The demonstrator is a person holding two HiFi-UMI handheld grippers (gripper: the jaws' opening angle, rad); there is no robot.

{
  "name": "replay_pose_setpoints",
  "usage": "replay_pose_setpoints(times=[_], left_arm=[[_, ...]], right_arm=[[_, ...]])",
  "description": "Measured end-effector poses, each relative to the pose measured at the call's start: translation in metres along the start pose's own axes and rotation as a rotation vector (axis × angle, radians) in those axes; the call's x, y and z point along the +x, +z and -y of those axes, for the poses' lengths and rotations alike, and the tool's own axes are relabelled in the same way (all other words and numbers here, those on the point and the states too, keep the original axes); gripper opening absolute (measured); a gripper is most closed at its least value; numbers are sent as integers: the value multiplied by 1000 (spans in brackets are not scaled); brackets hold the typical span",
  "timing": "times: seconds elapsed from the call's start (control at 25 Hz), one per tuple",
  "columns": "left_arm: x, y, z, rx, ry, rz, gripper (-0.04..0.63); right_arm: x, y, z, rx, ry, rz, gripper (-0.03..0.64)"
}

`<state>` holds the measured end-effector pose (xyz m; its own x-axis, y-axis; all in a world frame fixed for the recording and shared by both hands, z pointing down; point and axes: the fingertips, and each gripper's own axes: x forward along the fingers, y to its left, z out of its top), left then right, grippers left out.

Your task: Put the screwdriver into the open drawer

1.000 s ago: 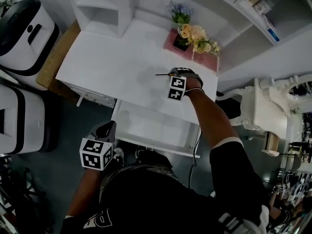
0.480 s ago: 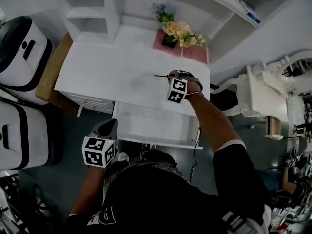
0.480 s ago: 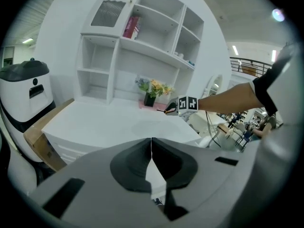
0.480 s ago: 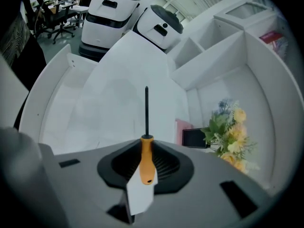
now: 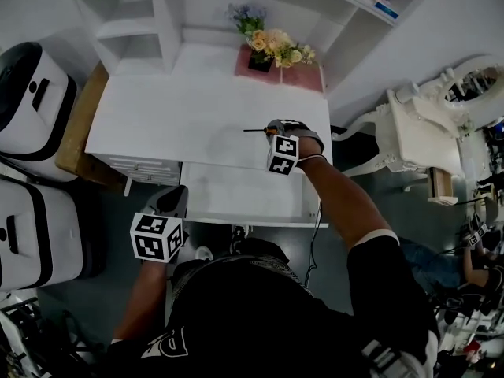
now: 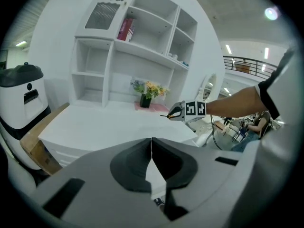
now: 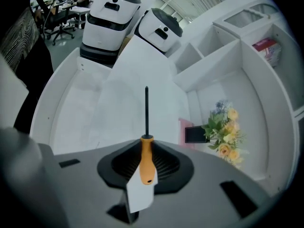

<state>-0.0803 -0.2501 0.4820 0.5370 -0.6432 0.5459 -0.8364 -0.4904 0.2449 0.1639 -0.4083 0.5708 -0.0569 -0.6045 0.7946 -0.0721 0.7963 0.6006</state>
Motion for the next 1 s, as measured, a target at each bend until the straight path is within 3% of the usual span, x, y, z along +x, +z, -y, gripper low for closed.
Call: replay_pose_setpoints(times=[0.28,0.72,1.0], left_arm=[[1,-9,8,36,-47,-17,15],[-3,-18,19,86,-107,-39,15],[-2,-24,22,105,-136,-55,15]], right_arm=[[-19,-4,-25,36,-20,-8,77],[-51,-13,-63,204,11,-11,77],[-68,-11,-82,258,13,-5,77]])
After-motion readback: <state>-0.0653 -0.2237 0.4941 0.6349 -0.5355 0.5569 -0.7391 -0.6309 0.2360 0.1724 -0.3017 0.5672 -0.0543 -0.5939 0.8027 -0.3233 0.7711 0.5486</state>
